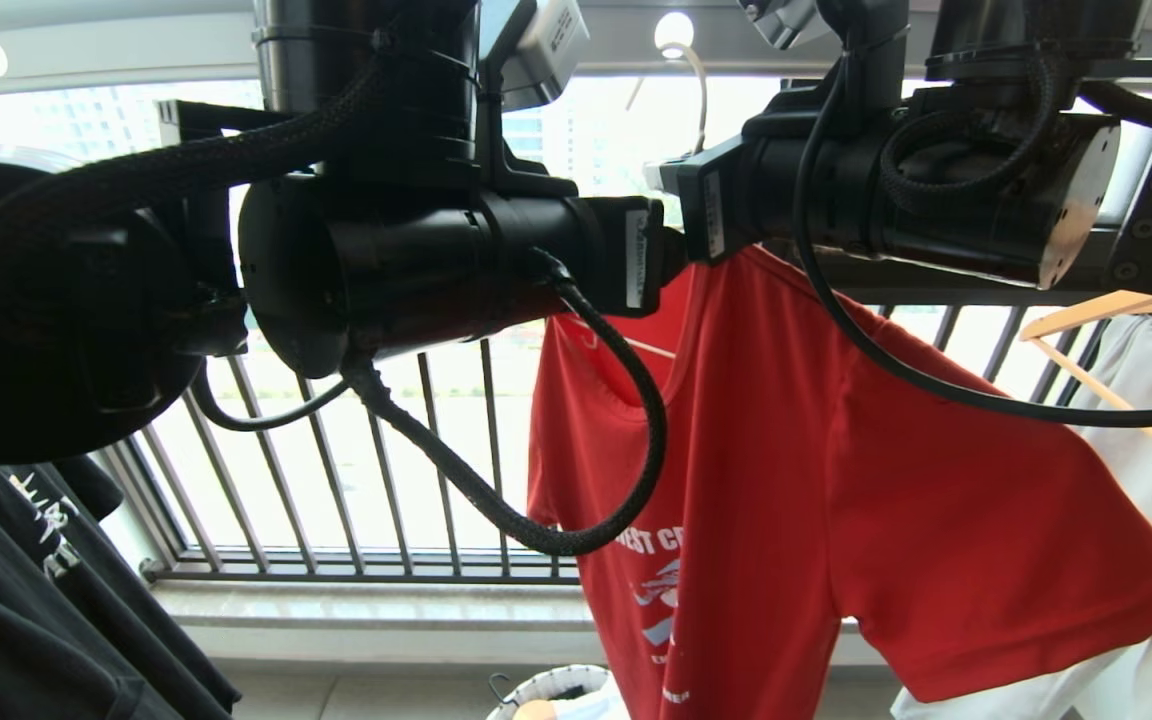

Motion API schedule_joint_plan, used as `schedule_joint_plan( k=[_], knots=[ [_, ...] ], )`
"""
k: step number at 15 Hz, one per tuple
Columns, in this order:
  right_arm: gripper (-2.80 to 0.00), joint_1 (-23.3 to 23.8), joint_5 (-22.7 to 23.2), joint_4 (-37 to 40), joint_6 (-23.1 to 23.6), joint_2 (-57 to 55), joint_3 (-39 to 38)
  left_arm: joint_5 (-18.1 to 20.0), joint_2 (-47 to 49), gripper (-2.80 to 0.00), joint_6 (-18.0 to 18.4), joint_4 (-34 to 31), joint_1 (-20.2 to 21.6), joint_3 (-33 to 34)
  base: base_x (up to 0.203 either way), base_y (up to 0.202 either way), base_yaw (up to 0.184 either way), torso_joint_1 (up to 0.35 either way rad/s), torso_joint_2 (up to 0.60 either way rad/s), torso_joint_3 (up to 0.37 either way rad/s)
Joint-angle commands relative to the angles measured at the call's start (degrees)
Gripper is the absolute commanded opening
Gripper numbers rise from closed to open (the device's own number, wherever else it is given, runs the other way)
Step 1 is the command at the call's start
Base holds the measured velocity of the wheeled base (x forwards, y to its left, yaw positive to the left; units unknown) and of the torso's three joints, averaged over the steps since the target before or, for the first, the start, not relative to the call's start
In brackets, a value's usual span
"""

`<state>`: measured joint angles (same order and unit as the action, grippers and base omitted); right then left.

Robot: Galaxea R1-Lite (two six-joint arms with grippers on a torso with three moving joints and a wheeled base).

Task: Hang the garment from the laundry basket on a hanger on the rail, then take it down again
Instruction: Take the clothes off the clothes rack

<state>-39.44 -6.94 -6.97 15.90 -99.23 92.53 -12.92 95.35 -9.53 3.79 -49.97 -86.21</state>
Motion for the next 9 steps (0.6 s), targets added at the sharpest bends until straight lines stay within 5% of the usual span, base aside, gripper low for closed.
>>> schedule_joint_plan(
  k=[1, 2, 3, 8, 9],
  knots=[
    [-2.8, 0.0, 0.0, -0.1, 0.1, 0.1, 0.0, 1.4, -1.4, 0.0, -0.3, 0.1, 0.3, 2.1, 0.0, 0.0, 0.0, 0.0, 0.0, 0.0],
    [-2.8, 0.0, 0.0, -0.1, 0.1, 0.2, 0.0, 2.5, -1.7, 0.0, -0.3, 0.1, 0.5, 2.6, 0.0, 0.0, 0.0, 0.0, 0.0, 0.0],
    [-2.8, 0.0, 0.0, -0.1, 0.1, 0.3, 0.0, 3.7, -2.0, -2.8, -0.6, 0.1, 0.9, 3.0, 0.0, 0.0, 0.0, 0.0, 0.0, 0.0],
    [-2.8, 0.0, 0.0, -0.1, 0.1, 0.6, -0.2, 32.3, -4.2, -2.8, -3.6, 0.0, 11.5, 6.2, 0.0, 0.0, 0.0, 0.0, 0.0, 0.0],
    [-2.8, 0.0, 0.0, -0.1, 0.1, 0.6, -0.3, 35.7, -3.9, -2.8, -3.9, 0.0, 13.7, 6.3, 0.0, 0.0, 0.0, 0.0, 0.0, 0.0]
  ],
)
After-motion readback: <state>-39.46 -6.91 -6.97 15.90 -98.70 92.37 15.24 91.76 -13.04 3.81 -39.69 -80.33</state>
